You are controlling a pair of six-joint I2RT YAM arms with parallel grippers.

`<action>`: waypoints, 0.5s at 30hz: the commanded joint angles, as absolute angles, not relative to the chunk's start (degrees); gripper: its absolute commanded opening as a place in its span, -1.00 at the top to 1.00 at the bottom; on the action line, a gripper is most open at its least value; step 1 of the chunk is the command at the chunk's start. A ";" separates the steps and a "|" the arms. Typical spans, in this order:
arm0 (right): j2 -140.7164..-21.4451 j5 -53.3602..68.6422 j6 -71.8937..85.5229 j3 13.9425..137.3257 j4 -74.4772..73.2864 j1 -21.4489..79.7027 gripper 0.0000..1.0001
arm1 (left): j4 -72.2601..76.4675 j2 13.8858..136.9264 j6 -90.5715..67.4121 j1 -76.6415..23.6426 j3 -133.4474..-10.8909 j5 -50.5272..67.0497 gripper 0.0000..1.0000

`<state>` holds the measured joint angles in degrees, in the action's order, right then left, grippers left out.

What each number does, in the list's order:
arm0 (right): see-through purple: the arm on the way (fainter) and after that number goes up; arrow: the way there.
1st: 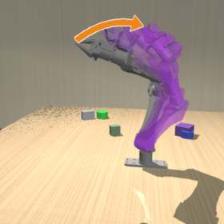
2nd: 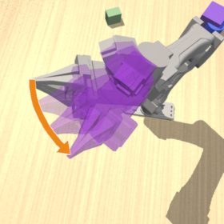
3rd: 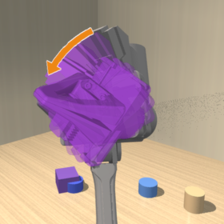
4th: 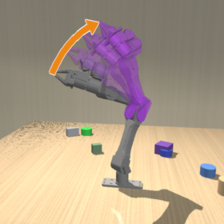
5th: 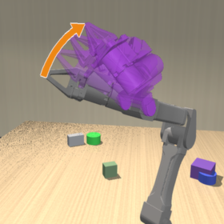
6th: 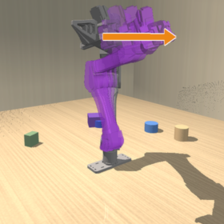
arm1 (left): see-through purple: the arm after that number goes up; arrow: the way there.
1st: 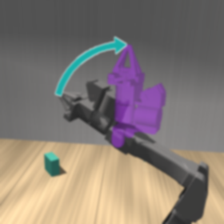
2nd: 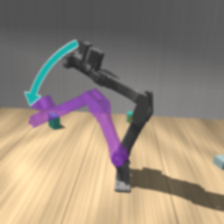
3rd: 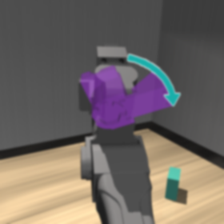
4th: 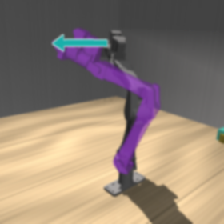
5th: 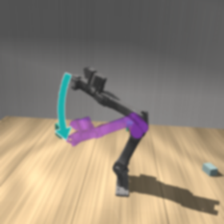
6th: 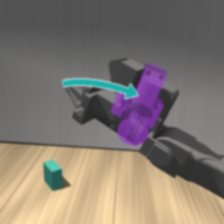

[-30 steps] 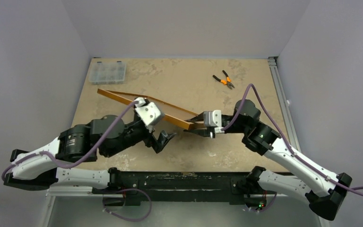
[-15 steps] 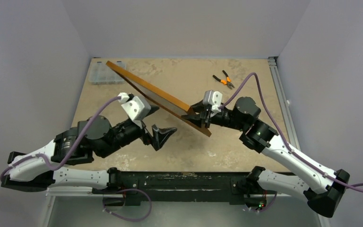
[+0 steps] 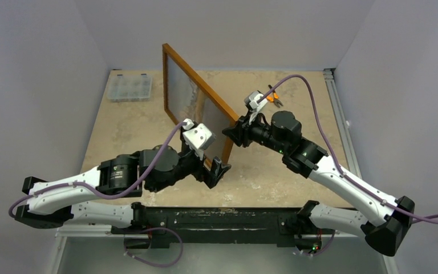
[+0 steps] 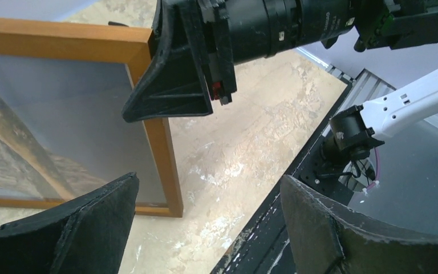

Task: Put the photo into the frame
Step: Turn over the photo frame at the center of the board.

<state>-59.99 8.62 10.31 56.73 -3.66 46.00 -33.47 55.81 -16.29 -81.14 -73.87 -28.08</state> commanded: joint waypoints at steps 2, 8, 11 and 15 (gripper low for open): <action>-58.85 6.81 19.01 54.31 -3.10 42.18 1.00 | -30.85 57.19 -22.28 -81.46 -71.80 -28.35 -0.81; -56.65 10.43 24.34 47.27 2.92 35.67 1.00 | -30.23 57.78 -26.73 -81.43 -68.89 -28.62 -0.79; -56.68 11.22 25.46 45.53 3.70 33.82 1.00 | -30.30 58.02 -29.07 -81.47 -67.16 -29.14 -0.78; -57.97 14.54 27.98 44.09 3.61 29.81 1.00 | -30.88 58.62 -32.59 -81.45 -64.76 -30.48 -0.78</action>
<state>-57.34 11.49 26.24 45.45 0.10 32.77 -32.29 58.15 -27.35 -81.14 -66.52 -28.67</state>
